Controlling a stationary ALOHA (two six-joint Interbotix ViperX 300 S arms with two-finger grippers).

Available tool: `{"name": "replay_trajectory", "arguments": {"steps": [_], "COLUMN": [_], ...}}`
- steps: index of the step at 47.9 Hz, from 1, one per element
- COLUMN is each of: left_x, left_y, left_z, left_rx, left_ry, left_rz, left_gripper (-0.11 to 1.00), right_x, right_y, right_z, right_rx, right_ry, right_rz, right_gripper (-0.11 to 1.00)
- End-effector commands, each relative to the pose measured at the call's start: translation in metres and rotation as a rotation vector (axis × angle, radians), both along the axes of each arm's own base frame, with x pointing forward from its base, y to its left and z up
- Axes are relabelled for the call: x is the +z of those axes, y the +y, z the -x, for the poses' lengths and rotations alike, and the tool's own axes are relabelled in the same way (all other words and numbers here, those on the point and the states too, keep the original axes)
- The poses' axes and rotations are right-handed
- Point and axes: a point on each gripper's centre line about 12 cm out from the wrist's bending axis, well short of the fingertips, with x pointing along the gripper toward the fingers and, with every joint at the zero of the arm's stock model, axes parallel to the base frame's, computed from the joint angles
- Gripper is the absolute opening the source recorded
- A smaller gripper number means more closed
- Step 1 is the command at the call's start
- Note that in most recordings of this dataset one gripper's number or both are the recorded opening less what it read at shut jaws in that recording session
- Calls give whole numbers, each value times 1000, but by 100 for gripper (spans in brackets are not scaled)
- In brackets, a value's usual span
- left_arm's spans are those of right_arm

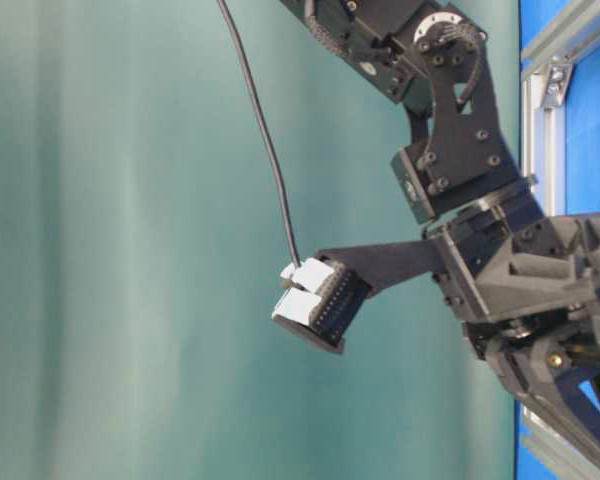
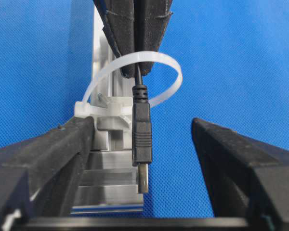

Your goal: Insert the wire through the string loop located on the left side.

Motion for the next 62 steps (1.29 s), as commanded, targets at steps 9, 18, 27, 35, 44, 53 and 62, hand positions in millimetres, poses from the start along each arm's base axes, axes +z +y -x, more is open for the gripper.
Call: {"name": "replay_trajectory", "arguments": {"steps": [9,18,27,35,44,53,62], "left_x": [15,20,20,20,19,19,19], "left_y": [0,0,0,0,0,0,0], "left_z": [-7,-4,-2,-2,-1,-1,0], "left_rx": [1,0,0,0,0,0,0], "left_ry": [-64,-75,-64,-63,-58,-58,-58], "left_rz": [3,4,3,3,3,3,3], "left_gripper": [17,6,6,6,6,6,6], "right_x": [15,15,13,11,11,11,5], "right_y": [0,0,0,0,0,-1,-1], "right_z": [-4,-4,-3,-3,-3,-3,1], "right_rx": [-3,-2,-1,0,-4,-12,-16], "right_ry": [-37,-34,-18,-2,-1,2,49], "right_rz": [-4,-3,-1,2,-3,-13,-13], "right_gripper": [1,1,1,1,3,45,93]}}
